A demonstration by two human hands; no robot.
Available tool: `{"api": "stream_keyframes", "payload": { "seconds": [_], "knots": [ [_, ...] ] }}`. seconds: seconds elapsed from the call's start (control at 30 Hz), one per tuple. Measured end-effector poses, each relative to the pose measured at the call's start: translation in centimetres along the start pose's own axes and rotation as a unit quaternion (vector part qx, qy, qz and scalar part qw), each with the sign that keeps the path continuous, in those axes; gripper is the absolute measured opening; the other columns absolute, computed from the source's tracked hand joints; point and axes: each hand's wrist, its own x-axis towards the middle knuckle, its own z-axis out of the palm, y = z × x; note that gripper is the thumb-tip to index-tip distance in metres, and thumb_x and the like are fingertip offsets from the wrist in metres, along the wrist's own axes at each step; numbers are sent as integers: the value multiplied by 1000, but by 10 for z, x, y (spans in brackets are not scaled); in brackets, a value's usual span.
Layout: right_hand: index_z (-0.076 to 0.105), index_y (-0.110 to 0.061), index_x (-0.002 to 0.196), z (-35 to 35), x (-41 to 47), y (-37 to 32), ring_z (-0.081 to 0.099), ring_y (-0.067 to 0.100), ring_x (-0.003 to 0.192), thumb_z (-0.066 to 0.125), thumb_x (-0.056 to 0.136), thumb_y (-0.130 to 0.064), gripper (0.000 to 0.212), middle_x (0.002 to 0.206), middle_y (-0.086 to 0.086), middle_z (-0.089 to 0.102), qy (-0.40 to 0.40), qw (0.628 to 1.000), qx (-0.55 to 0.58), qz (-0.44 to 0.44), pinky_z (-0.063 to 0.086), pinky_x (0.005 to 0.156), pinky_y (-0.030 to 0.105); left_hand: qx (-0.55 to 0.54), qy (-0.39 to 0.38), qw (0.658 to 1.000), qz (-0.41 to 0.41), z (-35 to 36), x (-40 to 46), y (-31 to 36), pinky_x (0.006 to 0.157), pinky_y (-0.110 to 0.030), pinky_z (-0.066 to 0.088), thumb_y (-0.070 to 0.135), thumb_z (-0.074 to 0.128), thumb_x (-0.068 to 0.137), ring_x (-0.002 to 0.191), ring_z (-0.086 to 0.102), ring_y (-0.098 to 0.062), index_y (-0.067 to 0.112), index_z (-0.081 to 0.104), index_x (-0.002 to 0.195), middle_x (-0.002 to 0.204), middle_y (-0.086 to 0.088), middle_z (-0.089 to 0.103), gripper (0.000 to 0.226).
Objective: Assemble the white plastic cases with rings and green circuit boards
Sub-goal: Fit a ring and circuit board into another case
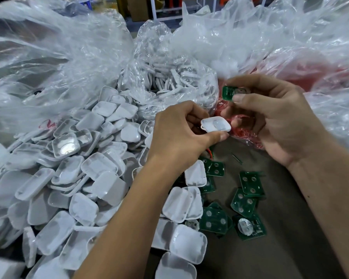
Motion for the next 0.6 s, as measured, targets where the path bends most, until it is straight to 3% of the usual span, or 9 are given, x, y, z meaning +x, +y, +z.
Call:
{"api": "stream_keyframes", "payload": {
  "seconds": [0.1,0.17,0.27,0.43,0.53,0.6],
  "knots": [
    [77,-10,99,1,1,-1,67,18,67,77,79,-16,21,80,8,74,19,1000,7,8,48,51,22,-1,20,1000,6,-1,0,1,45,-16,51,22,101,62,55,68,-7,15,72,85,75,2,74,38],
    [80,-12,96,0,2,-2,64,18,68,77,80,-26,21,88,11,76,20,1000,17,17,46,52,22,27,41,999,13,-2,2,0,51,-21,54,27,101,61,60,68,-6,20,72,85,75,6,74,38],
    [79,-12,95,-2,3,2,64,16,65,77,80,-13,15,82,5,75,28,999,16,7,47,51,21,53,75,995,25,-7,3,0,61,-26,59,34,100,61,64,67,-4,24,72,85,75,10,72,38],
    [76,-18,117,-2,2,3,60,4,65,70,88,8,40,77,-5,64,6,1000,-19,-14,48,54,15,49,125,991,29,-24,8,-3,56,-14,51,38,99,62,62,63,1,22,72,90,75,9,70,43],
    [77,-12,105,3,0,5,59,-1,60,67,88,13,31,76,-8,70,-6,999,-34,-21,46,55,10,39,144,989,21,-33,11,-4,57,-15,51,37,99,63,61,63,3,21,72,92,76,9,71,43],
    [74,-13,94,7,-2,6,58,4,55,70,87,12,26,70,-5,66,-3,998,-56,-16,45,50,13,27,150,988,19,-36,13,-5,58,-17,53,36,99,63,61,63,1,21,72,92,78,9,72,43]
  ]
}}
